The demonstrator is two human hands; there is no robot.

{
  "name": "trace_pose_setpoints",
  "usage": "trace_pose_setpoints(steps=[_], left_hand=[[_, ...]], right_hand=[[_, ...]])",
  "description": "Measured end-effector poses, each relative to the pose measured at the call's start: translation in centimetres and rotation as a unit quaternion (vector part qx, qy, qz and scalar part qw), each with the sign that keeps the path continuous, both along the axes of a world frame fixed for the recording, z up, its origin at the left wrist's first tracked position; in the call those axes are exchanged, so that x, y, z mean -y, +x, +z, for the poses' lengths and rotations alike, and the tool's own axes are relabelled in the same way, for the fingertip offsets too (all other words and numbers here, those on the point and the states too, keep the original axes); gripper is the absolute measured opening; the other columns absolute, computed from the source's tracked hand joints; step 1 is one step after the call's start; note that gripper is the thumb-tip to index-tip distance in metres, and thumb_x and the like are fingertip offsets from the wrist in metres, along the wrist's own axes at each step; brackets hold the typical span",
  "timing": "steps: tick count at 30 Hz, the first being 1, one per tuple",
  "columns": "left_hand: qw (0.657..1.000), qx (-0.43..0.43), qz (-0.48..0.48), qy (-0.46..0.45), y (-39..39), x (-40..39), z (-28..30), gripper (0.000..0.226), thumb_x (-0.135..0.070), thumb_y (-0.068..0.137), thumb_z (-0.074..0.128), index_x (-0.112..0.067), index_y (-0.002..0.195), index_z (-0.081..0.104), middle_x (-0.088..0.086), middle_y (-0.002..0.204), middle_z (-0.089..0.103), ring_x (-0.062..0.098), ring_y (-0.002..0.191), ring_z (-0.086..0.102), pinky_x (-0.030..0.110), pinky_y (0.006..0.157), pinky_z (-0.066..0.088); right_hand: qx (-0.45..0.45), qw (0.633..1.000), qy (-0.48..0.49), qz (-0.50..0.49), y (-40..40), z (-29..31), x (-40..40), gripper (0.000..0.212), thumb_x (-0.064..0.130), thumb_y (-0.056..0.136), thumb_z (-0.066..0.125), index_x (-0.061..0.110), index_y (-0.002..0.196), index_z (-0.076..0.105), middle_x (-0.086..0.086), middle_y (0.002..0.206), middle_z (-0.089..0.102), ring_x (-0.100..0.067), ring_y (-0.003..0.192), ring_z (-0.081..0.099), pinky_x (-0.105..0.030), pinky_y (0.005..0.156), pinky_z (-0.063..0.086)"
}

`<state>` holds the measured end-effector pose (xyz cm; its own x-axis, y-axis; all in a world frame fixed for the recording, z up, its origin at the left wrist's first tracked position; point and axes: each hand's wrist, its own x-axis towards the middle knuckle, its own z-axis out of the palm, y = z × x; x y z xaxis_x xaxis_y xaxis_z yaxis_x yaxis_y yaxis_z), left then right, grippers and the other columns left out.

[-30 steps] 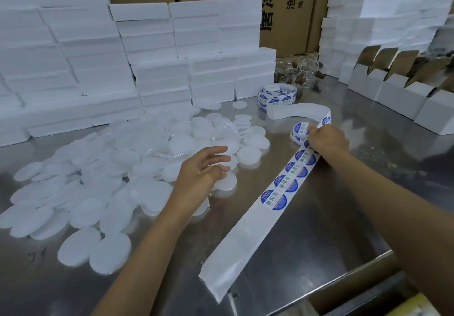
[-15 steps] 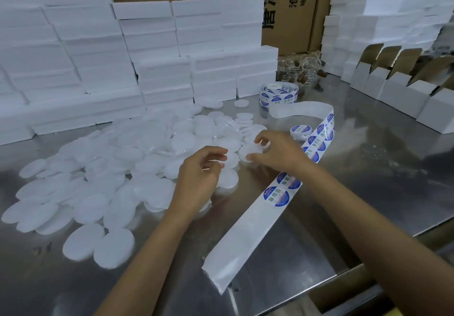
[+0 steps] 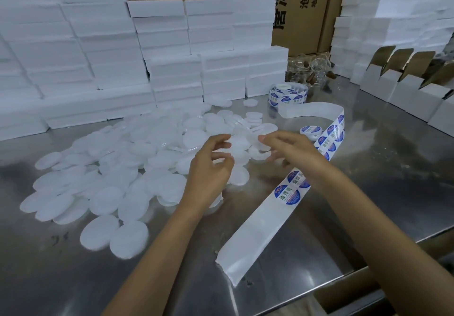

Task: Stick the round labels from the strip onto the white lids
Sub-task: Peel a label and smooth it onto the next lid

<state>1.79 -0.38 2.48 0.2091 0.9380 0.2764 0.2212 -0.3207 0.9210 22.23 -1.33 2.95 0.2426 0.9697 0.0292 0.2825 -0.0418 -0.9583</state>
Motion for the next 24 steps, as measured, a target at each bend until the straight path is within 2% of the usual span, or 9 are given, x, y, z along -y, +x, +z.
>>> trace_pose_setpoints(steps=[3, 5, 7, 10, 12, 13, 15, 18, 24], left_hand=[[0.997, 0.032, -0.056, -0.041, 0.1, 0.3, 0.3, 0.043, -0.015, 0.095, 0.069, -0.026, 0.134, 0.057, -0.013, 0.124, 0.063, 0.005, 0.107, 0.064, 0.009, 0.082, 0.05], [0.994, 0.047, -0.083, -0.051, 0.1, 0.7, 0.4, 0.027, -0.019, 0.096, 0.069, -0.019, 0.122, 0.066, -0.009, 0.114, 0.071, 0.009, 0.103, 0.068, 0.011, 0.078, 0.051], [0.99, 0.087, -0.089, -0.067, 0.1, 0.9, 0.5, 0.016, -0.016, 0.097, 0.067, -0.008, 0.111, 0.069, 0.002, 0.104, 0.077, 0.015, 0.097, 0.072, 0.014, 0.074, 0.053], [0.98, 0.14, -0.079, -0.119, 0.0, 0.9, 0.6, 0.017, -0.013, 0.098, 0.065, 0.0, 0.11, 0.066, 0.008, 0.099, 0.078, 0.022, 0.087, 0.076, 0.018, 0.068, 0.056], [0.977, 0.141, -0.078, -0.139, -0.1, 0.8, 0.5, 0.019, -0.015, 0.098, 0.065, -0.001, 0.111, 0.065, 0.008, 0.099, 0.079, 0.026, 0.084, 0.077, 0.02, 0.066, 0.057], [0.976, 0.14, -0.082, -0.145, -0.1, 0.7, 0.4, 0.02, -0.017, 0.098, 0.065, -0.002, 0.111, 0.065, 0.009, 0.1, 0.079, 0.027, 0.084, 0.077, 0.02, 0.066, 0.058], [0.975, 0.134, -0.09, -0.153, 0.1, 0.7, 0.1, 0.022, -0.021, 0.099, 0.064, -0.004, 0.113, 0.064, 0.009, 0.101, 0.078, 0.028, 0.085, 0.077, 0.023, 0.073, 0.06], [0.972, 0.13, -0.102, -0.165, 0.7, 0.7, -0.5, 0.019, -0.024, 0.101, 0.06, -0.009, 0.113, 0.06, 0.011, 0.105, 0.077, 0.024, 0.089, 0.077, 0.029, 0.083, 0.061], [0.967, 0.107, -0.142, -0.18, 1.2, 0.8, -1.5, 0.018, -0.029, 0.106, 0.051, -0.015, 0.118, 0.053, 0.009, 0.118, 0.073, 0.017, 0.099, 0.075, 0.025, 0.085, 0.059]], right_hand=[[-0.093, 0.984, -0.084, 0.123, -0.7, 0.7, 1.3, 0.037, 0.058, 0.083, 0.066, 0.033, 0.109, 0.072, 0.0, 0.107, 0.076, -0.011, 0.079, 0.069, -0.027, 0.07, 0.043], [-0.113, 0.971, -0.109, 0.178, -1.2, 0.8, 2.0, 0.043, 0.059, 0.087, 0.063, 0.028, 0.116, 0.067, -0.008, 0.111, 0.075, -0.013, 0.081, 0.068, -0.025, 0.064, 0.043], [-0.101, 0.974, -0.112, 0.167, -1.4, 0.9, 2.7, 0.046, 0.062, 0.089, 0.059, 0.024, 0.115, 0.067, -0.005, 0.109, 0.076, -0.014, 0.084, 0.07, -0.023, 0.064, 0.046], [0.052, 0.998, -0.045, 0.015, -0.6, 0.3, 3.9, 0.031, 0.053, 0.09, 0.063, 0.024, 0.096, 0.071, 0.009, 0.096, 0.076, -0.009, 0.084, 0.07, -0.026, 0.073, 0.053], [0.184, 0.98, -0.009, -0.075, 0.5, -0.7, 5.1, 0.013, 0.035, 0.092, 0.066, 0.022, 0.091, 0.069, 0.008, 0.097, 0.071, -0.006, 0.085, 0.065, -0.027, 0.076, 0.054], [0.236, 0.968, -0.015, -0.083, 0.9, -1.2, 5.8, 0.008, 0.028, 0.092, 0.066, 0.021, 0.094, 0.068, 0.005, 0.103, 0.069, -0.007, 0.091, 0.063, -0.028, 0.08, 0.054], [0.326, 0.943, -0.045, -0.05, 0.9, -2.3, 7.0, 0.017, 0.026, 0.09, 0.069, 0.019, 0.106, 0.068, 0.002, 0.115, 0.063, -0.016, 0.108, 0.057, -0.036, 0.095, 0.048], [0.355, 0.934, -0.03, -0.028, -0.4, -2.9, 8.2, 0.028, 0.036, 0.088, 0.071, 0.023, 0.113, 0.067, 0.006, 0.119, 0.061, -0.017, 0.116, 0.052, -0.041, 0.104, 0.04], [0.363, 0.931, 0.014, -0.013, -3.5, -3.6, 8.7, 0.034, 0.053, 0.085, 0.068, 0.035, 0.114, 0.063, 0.016, 0.119, 0.057, -0.009, 0.119, 0.045, -0.032, 0.095, 0.029]])
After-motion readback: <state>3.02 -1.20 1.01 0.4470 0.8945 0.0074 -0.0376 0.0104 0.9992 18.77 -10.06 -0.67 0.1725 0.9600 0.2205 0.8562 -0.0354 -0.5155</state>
